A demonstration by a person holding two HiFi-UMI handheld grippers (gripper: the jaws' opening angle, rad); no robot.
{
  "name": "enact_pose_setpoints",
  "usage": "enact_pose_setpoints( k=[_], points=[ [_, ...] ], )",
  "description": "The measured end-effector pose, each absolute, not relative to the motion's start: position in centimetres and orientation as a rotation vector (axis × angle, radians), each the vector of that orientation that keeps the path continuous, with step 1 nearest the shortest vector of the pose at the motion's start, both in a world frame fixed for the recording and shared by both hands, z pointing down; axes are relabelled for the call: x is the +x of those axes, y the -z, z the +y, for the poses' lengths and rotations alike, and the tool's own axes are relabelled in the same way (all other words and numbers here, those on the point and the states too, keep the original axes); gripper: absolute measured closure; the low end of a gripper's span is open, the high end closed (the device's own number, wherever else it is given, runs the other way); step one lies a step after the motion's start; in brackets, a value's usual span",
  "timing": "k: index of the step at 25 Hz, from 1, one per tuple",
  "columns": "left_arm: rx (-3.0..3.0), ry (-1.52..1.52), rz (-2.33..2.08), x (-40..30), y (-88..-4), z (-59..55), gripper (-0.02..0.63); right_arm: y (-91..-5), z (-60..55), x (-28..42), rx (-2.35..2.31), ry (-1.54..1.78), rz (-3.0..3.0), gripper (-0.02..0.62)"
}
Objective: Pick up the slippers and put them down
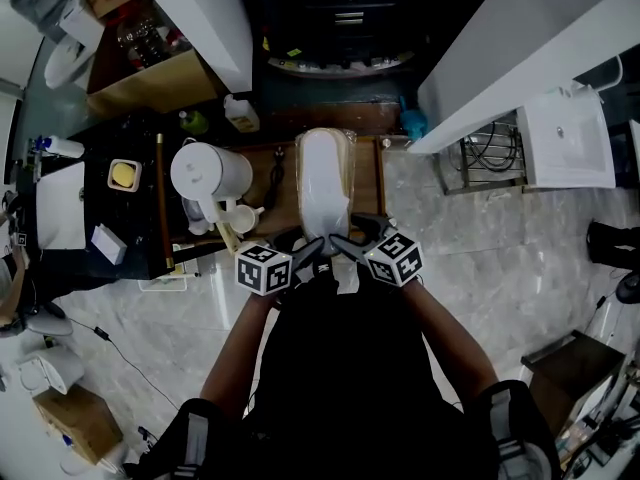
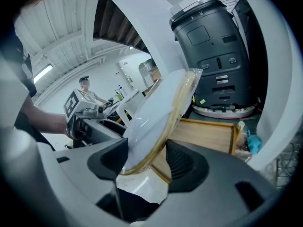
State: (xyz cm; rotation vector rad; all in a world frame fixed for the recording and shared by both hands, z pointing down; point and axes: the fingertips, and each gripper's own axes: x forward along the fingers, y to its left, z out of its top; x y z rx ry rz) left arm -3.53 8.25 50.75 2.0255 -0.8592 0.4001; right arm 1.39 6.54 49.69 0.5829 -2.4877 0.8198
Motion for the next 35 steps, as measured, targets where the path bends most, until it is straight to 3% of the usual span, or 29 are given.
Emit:
enact_pose_setpoints(
  k=[35],
  points=[
    [2.175, -0.4, -0.823, -4.9, -46.8, 10.7, 0.371, -45.7, 9.5, 0.2, 0.709, -0.709, -2.555, 0.342]
  ],
)
